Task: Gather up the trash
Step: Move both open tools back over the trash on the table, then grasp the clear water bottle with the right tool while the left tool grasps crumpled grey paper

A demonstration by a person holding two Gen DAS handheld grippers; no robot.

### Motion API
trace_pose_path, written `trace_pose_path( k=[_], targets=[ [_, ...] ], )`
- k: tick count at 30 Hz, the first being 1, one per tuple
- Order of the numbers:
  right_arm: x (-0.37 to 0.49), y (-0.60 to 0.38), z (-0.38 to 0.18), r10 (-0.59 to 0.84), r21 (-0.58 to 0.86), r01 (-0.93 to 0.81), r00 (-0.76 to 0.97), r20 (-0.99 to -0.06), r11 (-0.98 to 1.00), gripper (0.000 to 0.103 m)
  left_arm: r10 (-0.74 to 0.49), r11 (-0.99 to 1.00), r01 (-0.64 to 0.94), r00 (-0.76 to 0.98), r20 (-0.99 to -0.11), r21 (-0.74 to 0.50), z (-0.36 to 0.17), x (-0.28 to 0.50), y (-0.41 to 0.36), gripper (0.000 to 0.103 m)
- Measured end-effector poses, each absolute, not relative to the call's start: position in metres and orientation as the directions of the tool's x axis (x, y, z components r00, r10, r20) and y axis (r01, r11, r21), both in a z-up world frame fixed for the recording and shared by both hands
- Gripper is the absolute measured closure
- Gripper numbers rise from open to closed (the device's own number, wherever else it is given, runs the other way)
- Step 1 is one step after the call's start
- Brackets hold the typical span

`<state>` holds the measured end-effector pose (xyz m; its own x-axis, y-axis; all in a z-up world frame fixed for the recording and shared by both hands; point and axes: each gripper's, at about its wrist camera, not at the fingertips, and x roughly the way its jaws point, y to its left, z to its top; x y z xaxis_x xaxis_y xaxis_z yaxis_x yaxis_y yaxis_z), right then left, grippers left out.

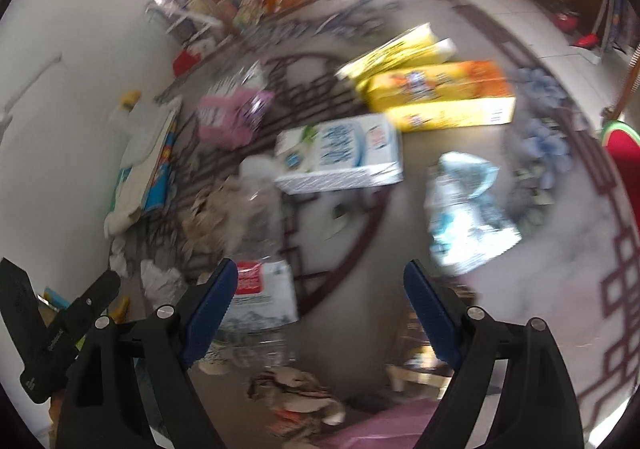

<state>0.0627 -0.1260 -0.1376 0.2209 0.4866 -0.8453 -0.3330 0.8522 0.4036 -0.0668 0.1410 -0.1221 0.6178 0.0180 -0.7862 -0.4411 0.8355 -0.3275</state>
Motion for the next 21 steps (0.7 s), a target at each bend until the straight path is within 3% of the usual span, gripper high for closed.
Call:
trace_pose_path(
  k=[17,18,21],
  targets=[
    [0.065,-0.062,-0.185,0.479,0.432,-0.373,0.037,-0.877,0.821,0.019,0.004,0.766,-0.523,0.585,-0.811,-0.374,-0.138,-0.099,0.159,0.019],
    [0.064,-0.06,-0.187,0.471,0.423,-0.383,0.035,-0.881,0.821,0.02,0.0,0.761,-0.527,0.582,-0.813,-0.378,-0.139,-0.099,0.161,0.019],
    [0.06,-0.057,-0.197,0.448,0.409,-0.411,-0.001,-0.894,0.815,0.045,-0.014,0.749,-0.534,0.579,-0.815,-0.393,-0.143,-0.099,0.161,0.019]
  ],
)
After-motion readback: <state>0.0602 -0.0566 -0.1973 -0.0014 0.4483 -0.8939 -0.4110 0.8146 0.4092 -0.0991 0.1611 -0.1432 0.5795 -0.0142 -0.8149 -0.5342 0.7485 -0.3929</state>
